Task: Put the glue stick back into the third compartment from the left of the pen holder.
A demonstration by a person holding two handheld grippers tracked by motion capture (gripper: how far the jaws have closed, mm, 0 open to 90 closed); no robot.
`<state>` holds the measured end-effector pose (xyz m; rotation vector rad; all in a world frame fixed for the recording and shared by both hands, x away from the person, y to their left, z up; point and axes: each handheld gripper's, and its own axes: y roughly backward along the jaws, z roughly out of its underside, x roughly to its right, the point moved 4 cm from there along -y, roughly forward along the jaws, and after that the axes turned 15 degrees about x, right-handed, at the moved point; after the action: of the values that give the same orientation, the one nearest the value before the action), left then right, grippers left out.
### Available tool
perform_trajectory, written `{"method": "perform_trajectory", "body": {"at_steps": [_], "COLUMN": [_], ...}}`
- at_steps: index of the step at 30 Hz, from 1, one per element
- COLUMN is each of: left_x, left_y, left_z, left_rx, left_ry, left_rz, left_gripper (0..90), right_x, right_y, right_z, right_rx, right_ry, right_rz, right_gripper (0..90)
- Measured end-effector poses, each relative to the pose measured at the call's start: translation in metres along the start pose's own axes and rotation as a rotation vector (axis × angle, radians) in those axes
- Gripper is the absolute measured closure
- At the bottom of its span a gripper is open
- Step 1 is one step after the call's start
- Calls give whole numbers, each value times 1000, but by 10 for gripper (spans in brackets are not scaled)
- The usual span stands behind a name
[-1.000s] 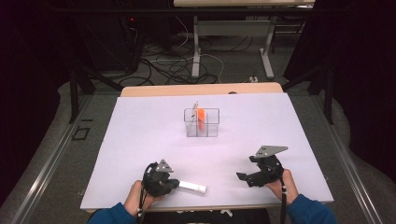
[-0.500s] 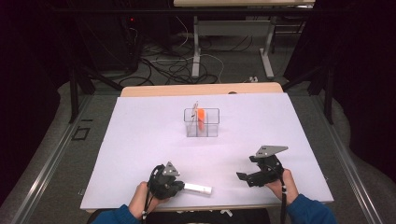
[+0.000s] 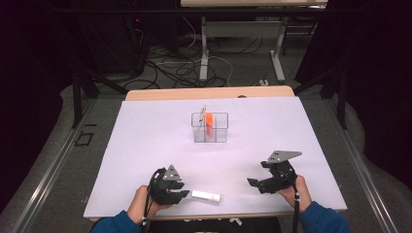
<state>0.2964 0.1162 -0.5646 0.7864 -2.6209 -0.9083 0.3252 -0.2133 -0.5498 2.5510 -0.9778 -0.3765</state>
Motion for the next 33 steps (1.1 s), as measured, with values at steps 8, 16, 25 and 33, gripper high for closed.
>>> {"method": "perform_trajectory", "body": {"at_steps": [8, 16, 25, 33], "left_x": [-4, -5, -1, 8], "left_y": [5, 8, 6, 1], "left_z": [-7, -18, -28, -38], "left_rx": [2, 23, 18, -28], "left_ry": [-58, -124, -215, -325], "left_rz": [-3, 28, 67, 120], "left_gripper": [327, 176, 113, 95], "right_x": [2, 3, 6, 8], "right_y": [1, 1, 1, 1], "right_z": [0, -1, -2, -2], "right_rx": [-10, 4, 8, 17], "right_ry": [-2, -6, -10, -10], "right_rz": [2, 4, 14, 21], "right_gripper": [142, 142, 141, 141]}}
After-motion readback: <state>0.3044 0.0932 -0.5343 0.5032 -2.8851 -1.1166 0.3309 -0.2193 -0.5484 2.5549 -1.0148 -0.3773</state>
